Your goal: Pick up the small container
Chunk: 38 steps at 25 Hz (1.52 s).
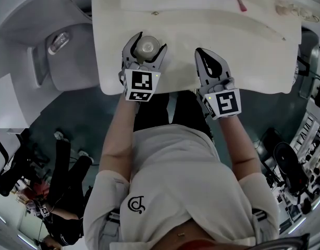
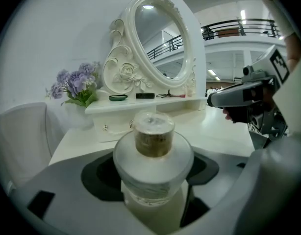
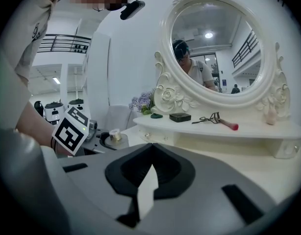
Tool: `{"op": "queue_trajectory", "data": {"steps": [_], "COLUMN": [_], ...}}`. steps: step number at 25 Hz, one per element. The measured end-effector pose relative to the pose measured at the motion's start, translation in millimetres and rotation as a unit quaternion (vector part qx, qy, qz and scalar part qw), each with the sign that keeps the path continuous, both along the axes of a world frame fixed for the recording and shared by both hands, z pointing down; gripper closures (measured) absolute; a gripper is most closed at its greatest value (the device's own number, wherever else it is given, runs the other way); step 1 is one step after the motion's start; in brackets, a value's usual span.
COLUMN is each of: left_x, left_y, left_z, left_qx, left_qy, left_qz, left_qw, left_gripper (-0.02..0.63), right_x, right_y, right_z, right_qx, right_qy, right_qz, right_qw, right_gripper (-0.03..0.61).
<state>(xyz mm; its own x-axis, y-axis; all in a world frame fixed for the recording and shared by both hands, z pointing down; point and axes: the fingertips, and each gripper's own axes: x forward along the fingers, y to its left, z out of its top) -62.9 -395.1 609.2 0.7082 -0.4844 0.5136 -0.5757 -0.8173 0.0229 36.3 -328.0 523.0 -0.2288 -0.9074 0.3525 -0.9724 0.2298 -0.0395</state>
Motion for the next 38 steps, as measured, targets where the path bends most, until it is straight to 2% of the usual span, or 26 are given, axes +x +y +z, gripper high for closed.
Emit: {"op": "queue_trajectory", "data": {"steps": [4, 9, 13, 25, 30, 38], "left_x": [1, 1, 4, -9, -13, -28], "left_y": [-1, 1, 5, 11, 10, 19], "left_z": [-1, 1, -13, -114, -170, -247], "left_qx": [0.005, -0.008, -0.011, 0.042, 0.094, 0.137], "left_qy": [0.002, -0.009, -0.001, 0.024, 0.052, 0.088], "left_qz": [0.000, 0.004, 0.003, 0.013, 0.001, 0.011], "left_qw": [1.0000, 0.9999, 0.9999, 0.9987, 0.9942, 0.9866], "left_gripper": [0.262, 0.264, 0.264, 0.264, 0.264, 0.264], "right_x": [3, 0, -4, -11, -14, -13], "right_y": [2, 5, 5, 6, 8, 9], "right_z": [2, 4, -3, -66, -97, -148], "right_qx": [-0.005, -0.005, 0.002, 0.053, 0.082, 0.133], "right_qy": [0.002, -0.005, -0.005, -0.004, 0.005, 0.002], "right_qz": [0.002, 0.005, 0.002, 0.010, 0.007, 0.019], "right_qw": [1.000, 1.000, 1.000, 0.999, 0.997, 0.991], "right_gripper": [0.571, 0.571, 0.571, 0.571, 0.572, 0.572]}}
